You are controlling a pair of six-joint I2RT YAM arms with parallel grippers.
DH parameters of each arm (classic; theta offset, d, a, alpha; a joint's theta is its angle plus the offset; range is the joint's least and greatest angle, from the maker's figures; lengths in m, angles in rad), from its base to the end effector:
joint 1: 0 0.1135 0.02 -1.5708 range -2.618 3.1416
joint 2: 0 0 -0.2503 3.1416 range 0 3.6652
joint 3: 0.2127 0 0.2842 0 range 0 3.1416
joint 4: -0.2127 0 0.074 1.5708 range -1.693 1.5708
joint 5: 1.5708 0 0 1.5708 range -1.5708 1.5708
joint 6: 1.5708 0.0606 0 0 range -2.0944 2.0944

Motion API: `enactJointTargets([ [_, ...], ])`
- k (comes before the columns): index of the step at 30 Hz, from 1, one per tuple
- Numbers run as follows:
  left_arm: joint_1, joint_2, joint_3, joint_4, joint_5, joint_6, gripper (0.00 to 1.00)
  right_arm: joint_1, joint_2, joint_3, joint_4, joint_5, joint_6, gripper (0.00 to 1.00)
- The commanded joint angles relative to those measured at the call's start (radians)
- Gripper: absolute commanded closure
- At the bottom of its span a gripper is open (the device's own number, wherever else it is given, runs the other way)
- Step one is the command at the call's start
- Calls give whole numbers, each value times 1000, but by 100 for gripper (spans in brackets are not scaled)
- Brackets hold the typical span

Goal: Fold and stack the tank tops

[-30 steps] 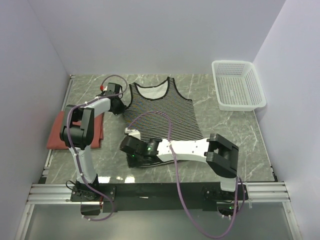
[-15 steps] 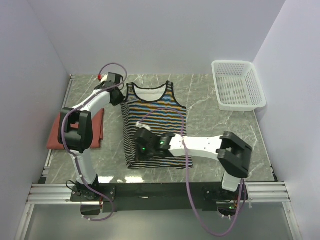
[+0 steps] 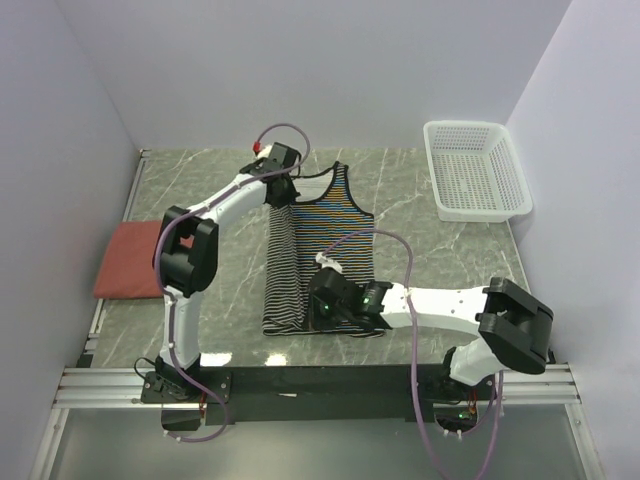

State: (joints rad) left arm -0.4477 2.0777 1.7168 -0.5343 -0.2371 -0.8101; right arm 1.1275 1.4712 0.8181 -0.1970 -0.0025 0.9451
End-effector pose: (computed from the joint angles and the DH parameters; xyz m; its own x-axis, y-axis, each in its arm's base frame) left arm 0.4620 -0.2061 0.1867 -0.6939 -0.4479 -0.5639 -0.3107 0.8926 -0.3266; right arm 0.1461 0.3081 0.1403 -0.9215 -0.0510 -0.3850 -0.2682 0.8005 0.5360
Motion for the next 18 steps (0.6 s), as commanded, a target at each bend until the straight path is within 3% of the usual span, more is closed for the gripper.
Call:
enactJointTargets([
  [1, -9, 21, 41, 16, -19, -23, 99, 0, -55, -42, 21, 7, 35, 100],
  [13, -25, 41, -25, 100, 62, 8, 99, 3, -52, -160, 68, 39, 83, 100],
  [18, -29, 48, -28, 117, 70, 22, 91, 3, -60, -174, 85, 44, 95, 100],
])
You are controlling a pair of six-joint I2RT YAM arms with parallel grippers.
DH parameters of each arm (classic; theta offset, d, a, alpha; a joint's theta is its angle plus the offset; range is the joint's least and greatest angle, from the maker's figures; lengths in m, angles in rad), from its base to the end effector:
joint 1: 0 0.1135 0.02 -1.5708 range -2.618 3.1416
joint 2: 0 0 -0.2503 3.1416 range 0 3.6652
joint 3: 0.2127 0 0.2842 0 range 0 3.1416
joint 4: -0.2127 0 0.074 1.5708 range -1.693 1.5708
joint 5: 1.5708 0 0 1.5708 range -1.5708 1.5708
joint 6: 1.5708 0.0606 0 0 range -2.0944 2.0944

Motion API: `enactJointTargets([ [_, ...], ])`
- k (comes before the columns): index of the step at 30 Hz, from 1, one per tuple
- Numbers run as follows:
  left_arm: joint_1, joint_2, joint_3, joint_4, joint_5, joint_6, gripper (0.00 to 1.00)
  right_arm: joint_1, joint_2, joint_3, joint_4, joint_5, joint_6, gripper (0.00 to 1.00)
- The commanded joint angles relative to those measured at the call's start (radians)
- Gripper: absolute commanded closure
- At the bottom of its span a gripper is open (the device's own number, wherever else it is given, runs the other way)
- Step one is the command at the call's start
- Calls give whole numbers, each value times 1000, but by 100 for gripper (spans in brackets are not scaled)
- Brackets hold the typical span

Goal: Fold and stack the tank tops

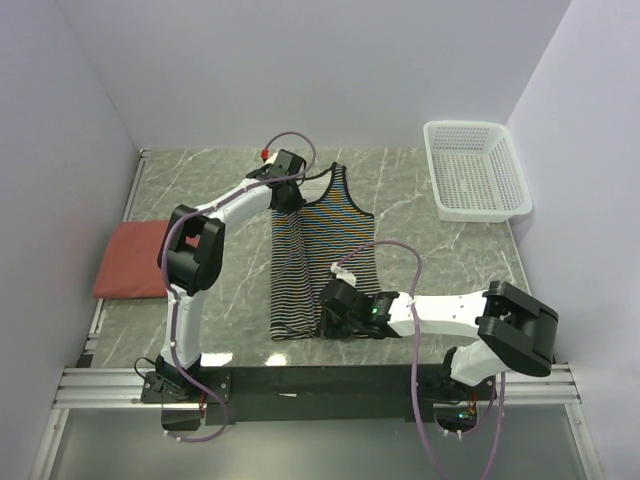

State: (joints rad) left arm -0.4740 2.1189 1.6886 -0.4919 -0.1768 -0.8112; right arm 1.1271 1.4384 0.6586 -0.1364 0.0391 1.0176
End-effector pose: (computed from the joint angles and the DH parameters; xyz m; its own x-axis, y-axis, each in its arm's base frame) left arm 0.4574 -0.2227 0.1593 -0.7456 -0.4198 -0.5176 -0.2698 0.9003 -0.3415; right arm 0.1346 0.2777 0.1022 -0.9381 0.0068 -0.3463 -0.1790 0.8463 0.5017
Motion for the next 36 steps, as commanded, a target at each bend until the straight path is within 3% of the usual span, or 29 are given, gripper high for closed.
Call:
enactJointTargets([
  [1, -3, 9, 2, 75, 16, 29, 90, 3, -27, -17, 27, 1, 25, 100],
  [7, -5, 21, -18, 104, 36, 52, 68, 5, -35, -46, 31, 15, 38, 98],
  [8, -3, 15, -24, 108, 39, 50, 63, 2, -39, -51, 24, 28, 42, 95],
  [12, 5, -10, -40, 125, 46, 60, 52, 7, -94, -48, -6, 65, 39, 63],
  [15, 21, -63, -52, 144, 45, 69, 44, 16, -151, -21, -63, 109, 29, 52],
  [17, 38, -94, -53, 133, 37, 63, 43, 16, -179, 7, -116, 139, 21, 52],
  [22, 98, -100, -64, 90, 33, 7, 56, 17, -208, 80, -141, 190, -37, 56],
  [27, 121, -27, -46, 61, 45, 7, 78, 31, -43, 206, -140, 162, -105, 67],
  [36, 143, 114, -6, 64, 24, 49, 83, 95, 264, 354, -91, 105, -160, 78],
])
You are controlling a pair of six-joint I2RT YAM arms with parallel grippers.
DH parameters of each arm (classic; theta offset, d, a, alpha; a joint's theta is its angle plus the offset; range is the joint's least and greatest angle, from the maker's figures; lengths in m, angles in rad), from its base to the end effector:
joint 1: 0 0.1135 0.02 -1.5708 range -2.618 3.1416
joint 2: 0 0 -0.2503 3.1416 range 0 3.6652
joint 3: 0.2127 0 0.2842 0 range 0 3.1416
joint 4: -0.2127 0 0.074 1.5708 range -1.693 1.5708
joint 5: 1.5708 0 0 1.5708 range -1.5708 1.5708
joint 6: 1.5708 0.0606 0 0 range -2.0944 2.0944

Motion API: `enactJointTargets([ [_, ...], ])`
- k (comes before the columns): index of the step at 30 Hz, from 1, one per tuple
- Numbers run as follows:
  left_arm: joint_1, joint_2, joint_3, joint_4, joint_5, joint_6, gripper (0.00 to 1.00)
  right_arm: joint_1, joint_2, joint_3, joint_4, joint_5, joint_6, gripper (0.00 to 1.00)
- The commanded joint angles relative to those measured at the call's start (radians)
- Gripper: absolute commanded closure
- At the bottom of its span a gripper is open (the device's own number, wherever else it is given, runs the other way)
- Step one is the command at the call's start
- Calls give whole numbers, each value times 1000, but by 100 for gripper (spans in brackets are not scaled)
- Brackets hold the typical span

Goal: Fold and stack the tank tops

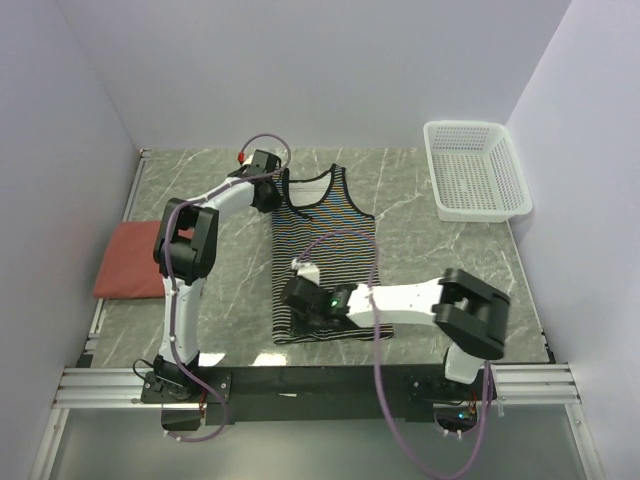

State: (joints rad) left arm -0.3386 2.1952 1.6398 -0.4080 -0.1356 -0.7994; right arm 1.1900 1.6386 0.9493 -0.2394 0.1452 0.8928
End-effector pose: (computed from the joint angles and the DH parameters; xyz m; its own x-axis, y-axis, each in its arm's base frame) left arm 0.4842 -0.1618 0.1110 -0.7237 -0.4982 -0.4775 -0.3766 0.8649 -0.3318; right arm 0.1456 0.3400 0.1256 -0.8770 -0.1173 -0.4659 -0.3242 0.8602 0.3937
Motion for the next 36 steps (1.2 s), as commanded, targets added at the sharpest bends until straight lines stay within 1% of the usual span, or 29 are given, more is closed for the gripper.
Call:
enactJointTargets([
  [1, 10, 63, 51, -34, -24, 40, 83, 42, 85, 72, 20, -9, -35, 80],
  [5, 45, 115, 104, -51, -24, 48, 84, 83, 188, 134, 46, -47, -35, 81],
  [7, 61, 144, 127, -42, 1, 65, 85, 97, 222, 196, 75, -97, -35, 81],
  [9, 78, 169, 198, -64, 10, 87, 84, 95, 274, 268, 98, -142, -40, 81],
  [12, 95, 216, 285, -51, 97, 158, 79, 88, 335, 371, 114, -142, -67, 79],
  [13, 98, 227, 314, -58, 126, 167, 76, 79, 346, 385, 144, -142, -77, 77],
  [14, 104, 236, 368, -52, 154, 195, 66, 74, 348, 394, 162, -142, -86, 73],
  [16, 111, 247, 416, -52, 200, 212, 57, 57, 334, 399, 204, -142, -120, 68],
  [17, 116, 239, 440, -46, 232, 215, 46, 43, 296, 395, 210, -131, -130, 63],
  [18, 118, 207, 439, -4, 263, 223, 43, 34, 267, 361, 218, -125, -153, 61],
  [19, 119, 186, 436, 12, 275, 226, 38, 23, 195, 336, 238, -113, -163, 56],
  [21, 122, 138, 422, 46, 295, 224, 34, -16, 117, 273, 236, -99, -179, 52],
  [22, 122, 88, 414, 78, 301, 223, 33, -36, 81, 257, 226, -92, -186, 51],
  [23, 121, 62, 402, 90, 303, 218, 30, -80, 10, 243, 209, -75, -187, 49],
  [24, 122, 8, 391, 101, 298, 206, 30, -113, -21, 214, 189, -61, -187, 49],
  [26, 121, -49, 341, 156, 298, 189, 28, -188, -100, 189, 126, -61, -186, 49],
  [27, 119, -102, 322, 169, 292, 169, 28, -286, -118, 163, 117, -82, -192, 49],
  [28, 115, -132, 302, 176, 281, 157, 28, -329, -132, 154, 94, -88, -201, 49],
  [29, 101, -159, 248, 192, 272, 140, 29, -381, -134, 158, 68, -84, -212, 49],
  [30, 92, -211, 218, 195, 251, 122, 30, -464, -125, 189, 37, -79, -239, 49],
  [31, 79, -236, 192, 187, 228, 112, 31, -508, -111, 207, -10, -73, -255, 49],
  [33, 27, -279, 111, 160, 200, 92, 37, -581, -53, 256, -29, -70, -282, 49],
  [34, 7, -322, 83, 144, 162, 85, 40, -658, -25, 276, -49, -109, -288, 49],
  [35, -34, -345, 18, 138, 154, 62, 46, -690, 34, 298, -57, -124, -295, 51],
  [36, -54, -391, -24, 152, 162, 60, 49, -722, 64, 337, -61, -139, -301, 51],
])
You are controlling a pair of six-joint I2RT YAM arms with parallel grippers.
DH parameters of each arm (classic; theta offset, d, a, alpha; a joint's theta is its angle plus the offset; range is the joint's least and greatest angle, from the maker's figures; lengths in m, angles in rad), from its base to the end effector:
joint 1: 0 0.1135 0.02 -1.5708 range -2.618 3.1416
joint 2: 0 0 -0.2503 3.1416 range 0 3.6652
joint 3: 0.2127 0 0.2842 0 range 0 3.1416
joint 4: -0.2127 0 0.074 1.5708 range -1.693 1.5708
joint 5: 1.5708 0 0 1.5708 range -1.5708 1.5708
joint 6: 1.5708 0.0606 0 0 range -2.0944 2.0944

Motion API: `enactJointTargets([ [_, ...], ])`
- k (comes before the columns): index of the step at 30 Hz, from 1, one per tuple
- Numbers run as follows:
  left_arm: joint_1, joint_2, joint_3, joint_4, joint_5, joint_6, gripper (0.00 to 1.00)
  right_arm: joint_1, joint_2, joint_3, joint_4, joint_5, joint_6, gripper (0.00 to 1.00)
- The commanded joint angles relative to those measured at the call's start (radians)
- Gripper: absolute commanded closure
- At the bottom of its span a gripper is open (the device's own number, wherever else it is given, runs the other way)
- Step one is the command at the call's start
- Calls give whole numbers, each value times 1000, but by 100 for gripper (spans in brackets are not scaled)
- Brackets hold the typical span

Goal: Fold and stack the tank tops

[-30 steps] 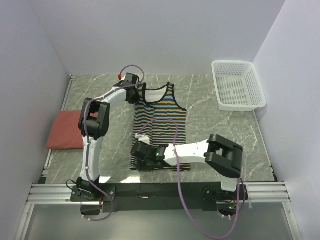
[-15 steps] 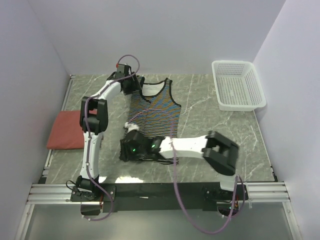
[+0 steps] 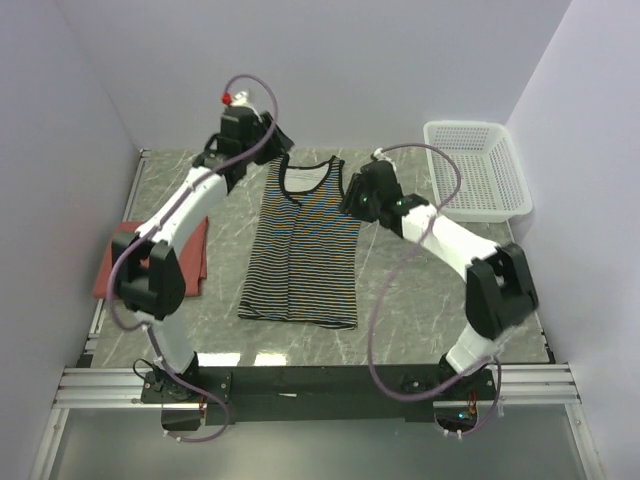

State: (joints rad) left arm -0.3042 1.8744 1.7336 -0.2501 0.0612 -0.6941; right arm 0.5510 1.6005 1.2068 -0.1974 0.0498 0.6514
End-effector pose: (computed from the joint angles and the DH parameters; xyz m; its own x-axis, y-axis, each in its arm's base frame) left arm 0.4784 -0.1541 0.3215 -0.5052 -0.5106 -0.6957 0.0387 0.7920 -0.6094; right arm 0.3583 0.2166 0.2376 -0.6732 0.2970 -0.6771 -0.0999 0.8708 0.4814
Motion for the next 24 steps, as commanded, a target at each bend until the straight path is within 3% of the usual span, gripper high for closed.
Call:
enactJointTargets([
  [1, -107, -93, -159, -5, -26, -54, 50, -132, 164, 105, -117, -74, -64, 51],
  [5, -232, -214, -394, 51, -31, -81, 57, -195, 326, 244, -164, -100, -85, 54],
  [10, -352, -302, -554, 83, -32, -84, 56, -207, 484, 399, -215, -53, -102, 54],
  [21, -610, -314, -732, 129, -58, -136, 55, -210, 565, 416, -226, 33, -81, 55],
  [24, -673, -284, -737, 140, -58, -139, 55, -210, 588, 425, -223, 13, -79, 61],
])
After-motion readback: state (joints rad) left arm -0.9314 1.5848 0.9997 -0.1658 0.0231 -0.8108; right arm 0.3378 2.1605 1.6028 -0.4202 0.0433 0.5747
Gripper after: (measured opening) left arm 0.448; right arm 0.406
